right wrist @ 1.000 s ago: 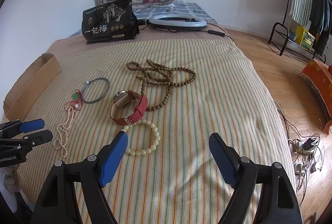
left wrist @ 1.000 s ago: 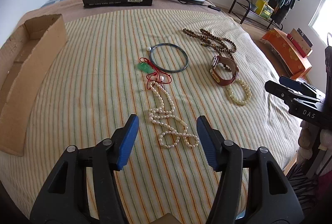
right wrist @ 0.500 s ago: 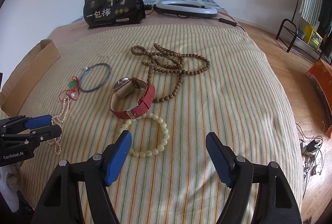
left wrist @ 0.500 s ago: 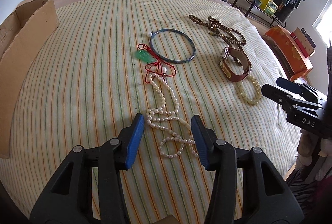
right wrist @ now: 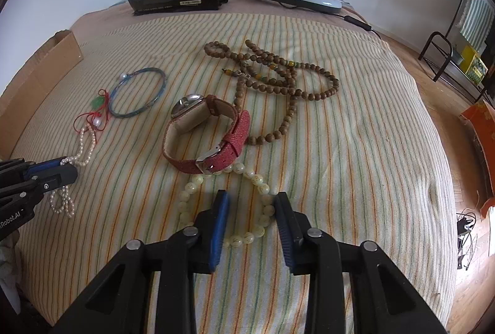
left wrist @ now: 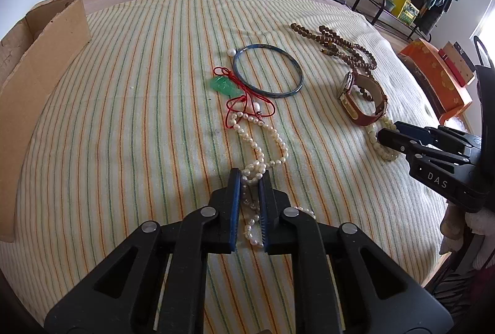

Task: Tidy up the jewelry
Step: 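Carry the pearl necklace and bead bracelet into the cardboard box and open both tools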

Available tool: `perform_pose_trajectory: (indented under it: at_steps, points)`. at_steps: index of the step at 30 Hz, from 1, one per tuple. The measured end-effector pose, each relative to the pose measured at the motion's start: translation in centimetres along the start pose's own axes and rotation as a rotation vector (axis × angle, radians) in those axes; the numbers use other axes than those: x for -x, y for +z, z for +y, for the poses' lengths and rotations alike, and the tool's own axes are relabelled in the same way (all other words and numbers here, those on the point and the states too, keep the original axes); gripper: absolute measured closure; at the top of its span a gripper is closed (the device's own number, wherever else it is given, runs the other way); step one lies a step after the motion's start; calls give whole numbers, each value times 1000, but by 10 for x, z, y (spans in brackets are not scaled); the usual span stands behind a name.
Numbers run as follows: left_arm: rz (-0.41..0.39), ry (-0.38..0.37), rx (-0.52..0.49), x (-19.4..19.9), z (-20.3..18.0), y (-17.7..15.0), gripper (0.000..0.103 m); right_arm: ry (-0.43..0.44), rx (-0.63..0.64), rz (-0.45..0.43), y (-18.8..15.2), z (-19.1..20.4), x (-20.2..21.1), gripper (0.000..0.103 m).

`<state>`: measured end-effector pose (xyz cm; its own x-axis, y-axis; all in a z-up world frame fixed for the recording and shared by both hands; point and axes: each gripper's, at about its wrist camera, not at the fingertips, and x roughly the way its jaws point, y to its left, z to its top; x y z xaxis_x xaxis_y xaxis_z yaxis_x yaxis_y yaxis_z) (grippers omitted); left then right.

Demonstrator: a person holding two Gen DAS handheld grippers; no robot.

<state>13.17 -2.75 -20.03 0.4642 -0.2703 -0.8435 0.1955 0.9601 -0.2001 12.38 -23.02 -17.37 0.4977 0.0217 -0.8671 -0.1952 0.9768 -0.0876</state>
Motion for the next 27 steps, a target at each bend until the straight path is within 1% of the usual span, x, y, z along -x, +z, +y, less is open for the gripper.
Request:
perform_pose_trajectory:
  at_steps: [2,4,8,10,20,27]
  points:
    - [-1,-3,0,1,0,0,97,6,19,-2,-2,4,1,88]
    - [1,-10,4,4,0,-1,98,24,16,0,-2,4,3,96]
    - [-1,-25,18,12,2,-2,98,77,-13,-6,-3,-1,11,98]
    - [-15,-30,20,19,2,-2,98,86,-19,-21,-3,-2,17,98]
    - [-121,-49,40,66,9,5,98,156,-78,-140,-2,-10,64,98]
    - [-182,-58,52,93,13,10,98,176,-92,-206,2,-6,89,98]
